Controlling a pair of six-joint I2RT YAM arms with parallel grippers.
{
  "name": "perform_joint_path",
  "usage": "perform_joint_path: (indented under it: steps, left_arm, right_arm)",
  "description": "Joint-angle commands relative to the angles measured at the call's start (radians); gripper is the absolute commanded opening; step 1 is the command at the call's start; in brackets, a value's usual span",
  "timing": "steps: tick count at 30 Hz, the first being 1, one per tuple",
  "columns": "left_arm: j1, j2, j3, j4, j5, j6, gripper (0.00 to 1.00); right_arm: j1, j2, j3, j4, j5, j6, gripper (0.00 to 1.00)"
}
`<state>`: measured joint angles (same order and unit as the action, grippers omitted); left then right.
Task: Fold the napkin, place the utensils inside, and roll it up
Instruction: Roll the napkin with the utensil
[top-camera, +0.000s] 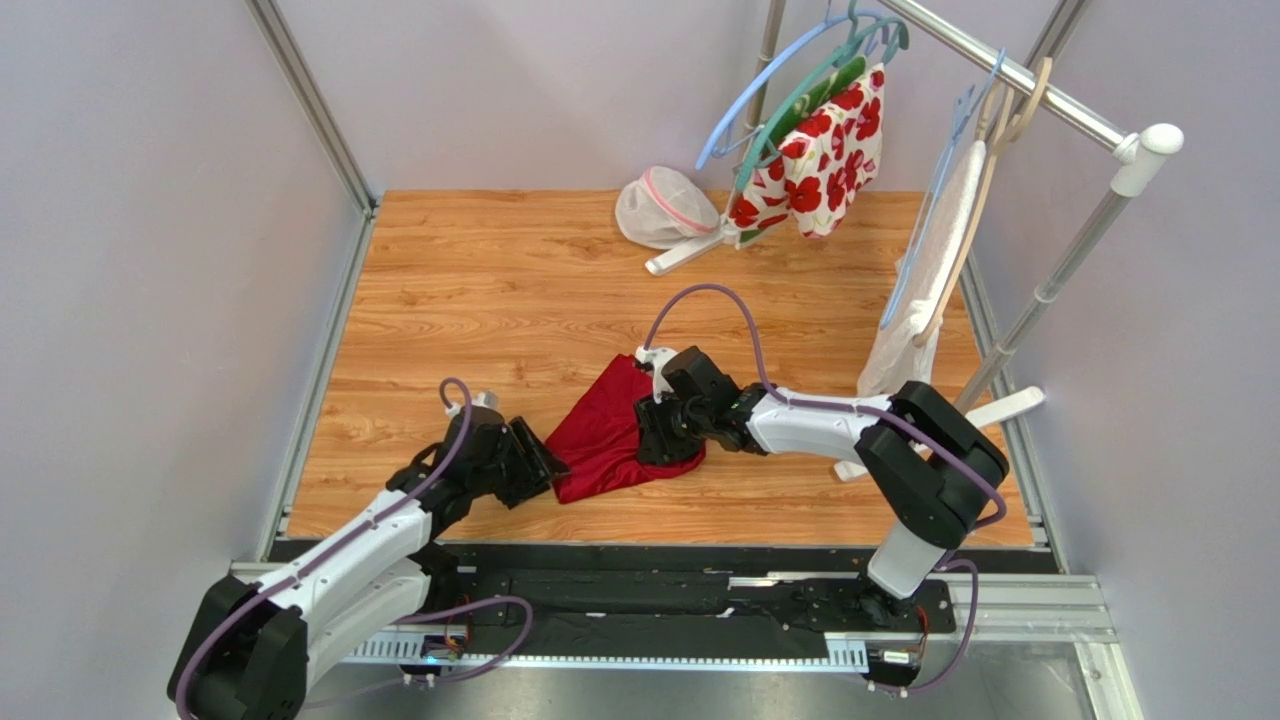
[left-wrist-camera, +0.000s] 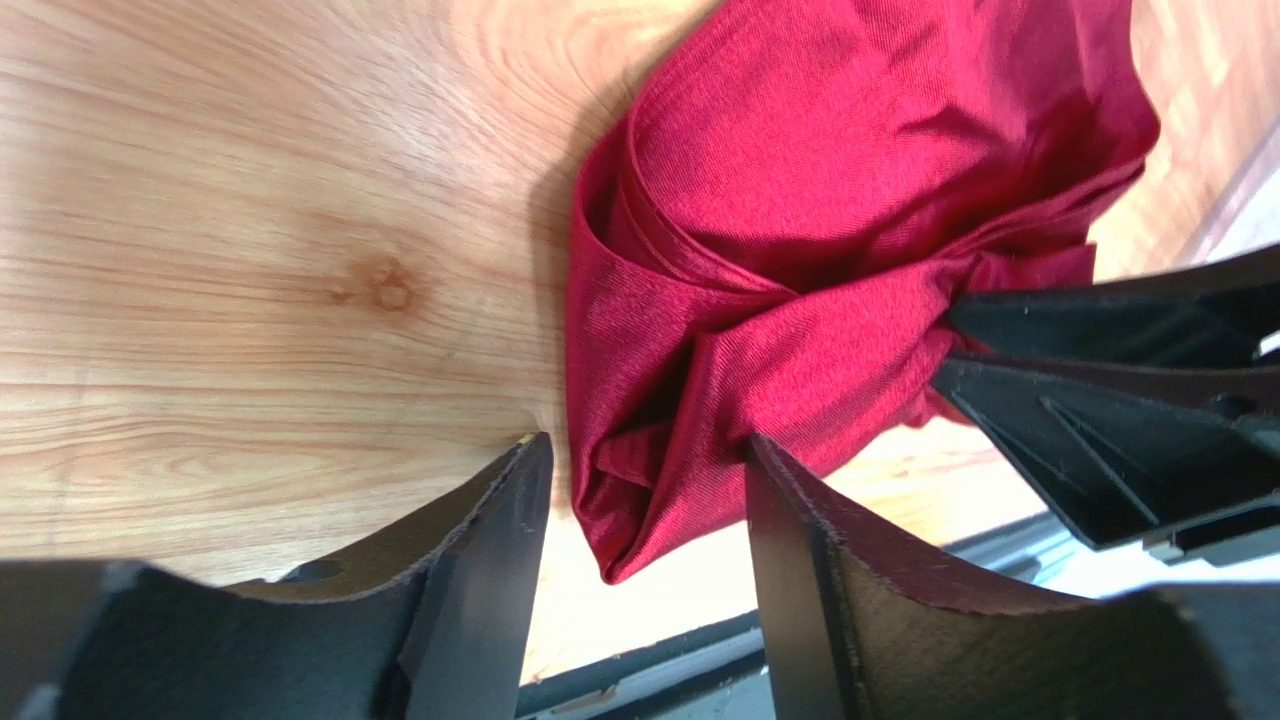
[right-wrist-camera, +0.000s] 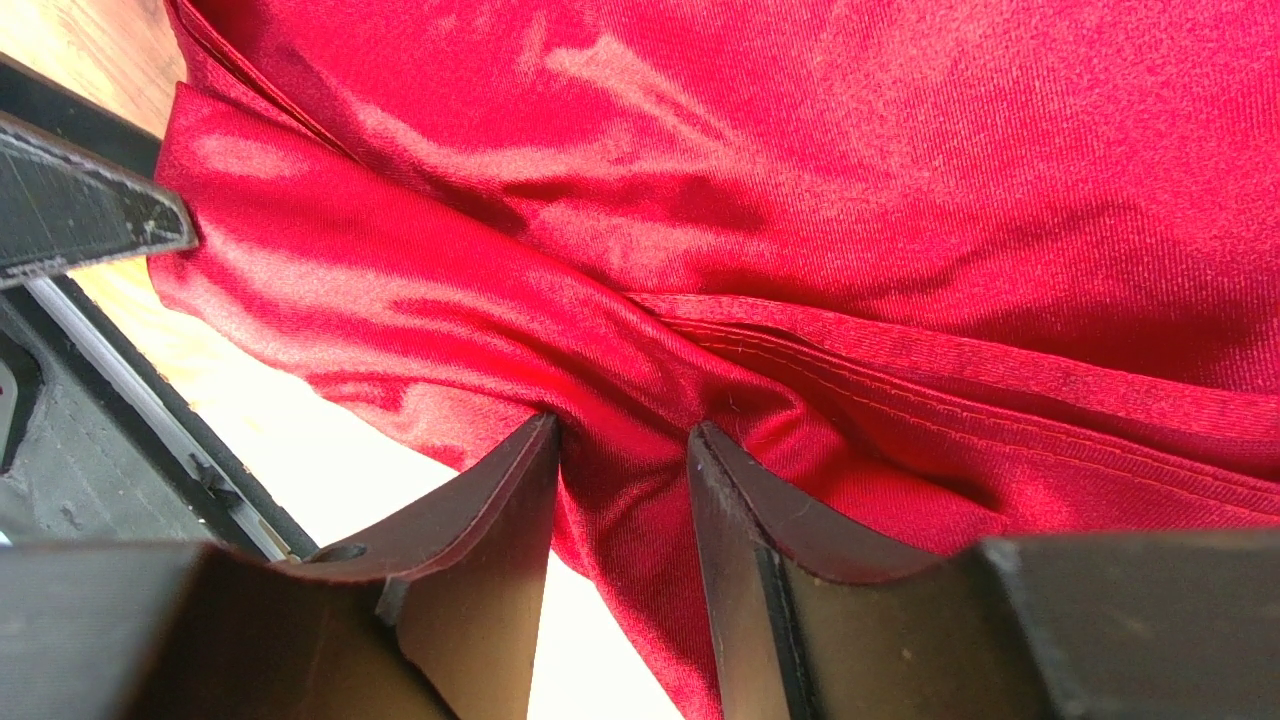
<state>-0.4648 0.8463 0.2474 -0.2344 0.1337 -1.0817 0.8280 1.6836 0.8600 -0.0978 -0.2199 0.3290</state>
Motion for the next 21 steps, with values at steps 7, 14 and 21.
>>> perform_joint_path:
  steps: [7,14,21]
  left_arm:
    - [0.005,0.123,-0.008,0.026,-0.068,-0.027,0.55]
    - [0.005,0.148,0.012,0.058,-0.083,0.022,0.29]
    - [0.005,0.246,0.085,0.092,-0.033,0.135,0.0]
  right_arm:
    - [-0.004,0.062,-0.022,-0.1,0.042,0.002,0.44]
    - [-0.006,0.064,-0.032,-0.103,0.039,0.01,0.44]
    - [-0.004,0.061,-0.01,-0.105,0.013,0.001,0.45]
